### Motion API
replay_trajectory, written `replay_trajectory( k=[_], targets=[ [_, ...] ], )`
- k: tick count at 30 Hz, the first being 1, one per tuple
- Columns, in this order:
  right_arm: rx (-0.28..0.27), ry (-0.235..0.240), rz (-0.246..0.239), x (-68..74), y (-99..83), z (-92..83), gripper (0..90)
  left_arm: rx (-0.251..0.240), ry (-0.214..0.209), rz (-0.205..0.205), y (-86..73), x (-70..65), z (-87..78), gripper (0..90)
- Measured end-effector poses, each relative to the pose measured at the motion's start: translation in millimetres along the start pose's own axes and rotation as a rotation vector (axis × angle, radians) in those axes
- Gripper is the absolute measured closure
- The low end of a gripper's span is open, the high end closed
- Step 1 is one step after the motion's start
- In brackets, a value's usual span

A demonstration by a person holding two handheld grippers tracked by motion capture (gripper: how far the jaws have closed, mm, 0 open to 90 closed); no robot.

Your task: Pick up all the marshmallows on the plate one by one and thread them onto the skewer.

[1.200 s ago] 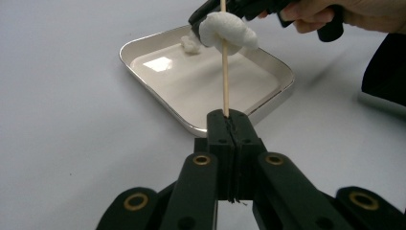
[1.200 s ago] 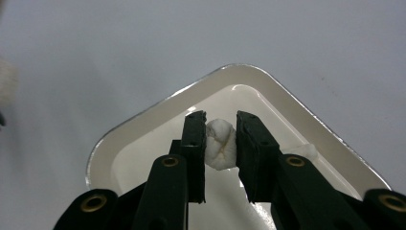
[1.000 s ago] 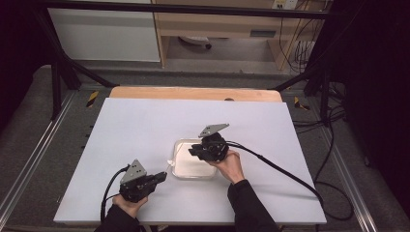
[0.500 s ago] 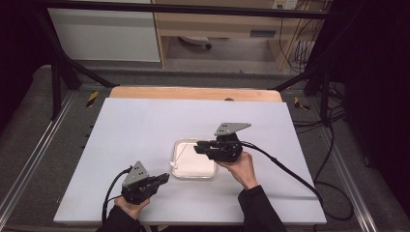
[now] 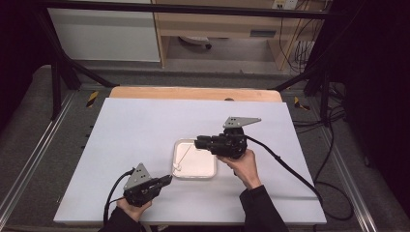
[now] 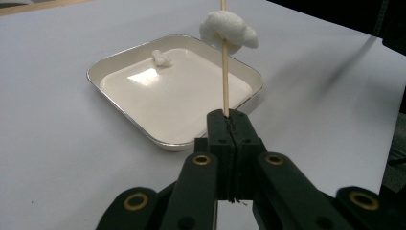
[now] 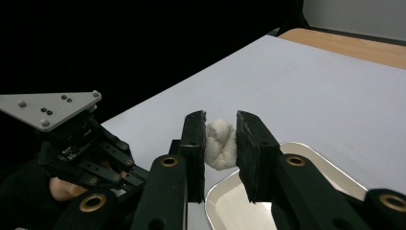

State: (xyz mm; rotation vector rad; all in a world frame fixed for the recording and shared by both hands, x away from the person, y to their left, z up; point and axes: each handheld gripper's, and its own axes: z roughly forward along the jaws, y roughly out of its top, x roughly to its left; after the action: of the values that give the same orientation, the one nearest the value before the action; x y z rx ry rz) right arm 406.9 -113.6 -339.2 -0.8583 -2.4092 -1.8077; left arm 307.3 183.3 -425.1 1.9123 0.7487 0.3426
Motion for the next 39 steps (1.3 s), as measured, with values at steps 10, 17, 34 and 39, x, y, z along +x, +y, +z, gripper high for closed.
replay_trajectory(
  k=[10,17,34,39],
  targets=[
    [0.007,0.035,0.043,-4.8,-0.5,5.1,73.8,-0.004,-0.010,0.012,0.5,-2.3,0.3,88.7],
    [0.020,0.051,0.057,-7.7,-1.3,8.3,74.0,-0.003,-0.012,0.016,0.5,-3.5,0.8,88.7],
    [0.080,0.121,0.094,-9.1,-8.1,17.5,78.0,0.018,-0.012,0.043,-1.5,-3.6,3.0,88.8],
    [0.072,0.132,0.092,-6.3,-11.8,20.9,79.5,0.025,-0.009,0.032,-1.8,-3.6,3.6,88.9]
  ],
)
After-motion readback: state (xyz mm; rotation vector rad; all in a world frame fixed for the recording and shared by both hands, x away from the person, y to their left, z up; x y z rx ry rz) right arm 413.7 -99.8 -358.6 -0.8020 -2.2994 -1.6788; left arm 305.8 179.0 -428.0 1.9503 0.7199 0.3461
